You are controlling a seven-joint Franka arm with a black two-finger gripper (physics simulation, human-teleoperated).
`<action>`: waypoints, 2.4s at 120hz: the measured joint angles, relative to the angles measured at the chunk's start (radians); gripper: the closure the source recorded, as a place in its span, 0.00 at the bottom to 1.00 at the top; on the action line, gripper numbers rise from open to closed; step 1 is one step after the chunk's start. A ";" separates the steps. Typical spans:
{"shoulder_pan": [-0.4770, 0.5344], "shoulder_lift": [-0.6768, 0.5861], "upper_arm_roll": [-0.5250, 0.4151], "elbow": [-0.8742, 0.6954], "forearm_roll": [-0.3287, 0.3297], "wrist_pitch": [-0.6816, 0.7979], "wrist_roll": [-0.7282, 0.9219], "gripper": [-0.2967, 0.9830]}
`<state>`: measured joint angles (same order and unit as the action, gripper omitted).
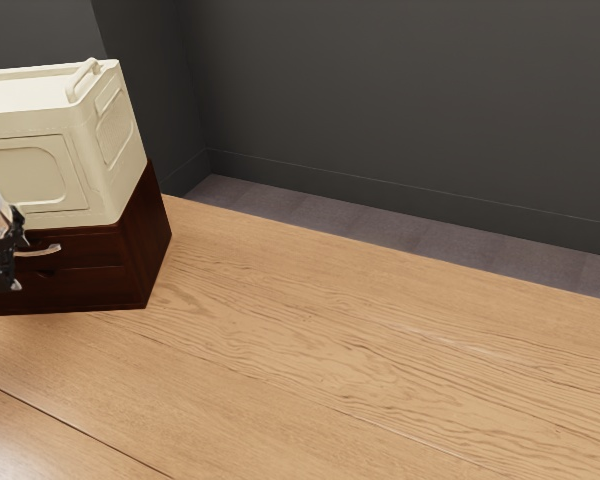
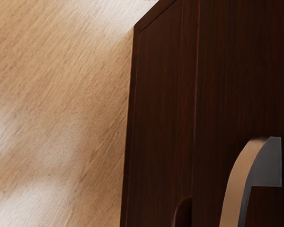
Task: Pull the drawer handle with one arm to open the drawer
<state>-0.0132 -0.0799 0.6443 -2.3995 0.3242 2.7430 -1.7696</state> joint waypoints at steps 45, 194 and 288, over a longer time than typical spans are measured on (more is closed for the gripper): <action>0.001 0.024 0.000 0.000 -0.002 0.023 -0.011 0.24; -0.001 -0.139 0.013 -0.101 -0.004 -0.056 -0.018 0.82; 0.014 -0.284 0.021 -0.203 0.004 -0.117 -0.010 0.85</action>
<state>0.0006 -0.3641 0.6649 -2.6029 0.3278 2.6259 -1.7792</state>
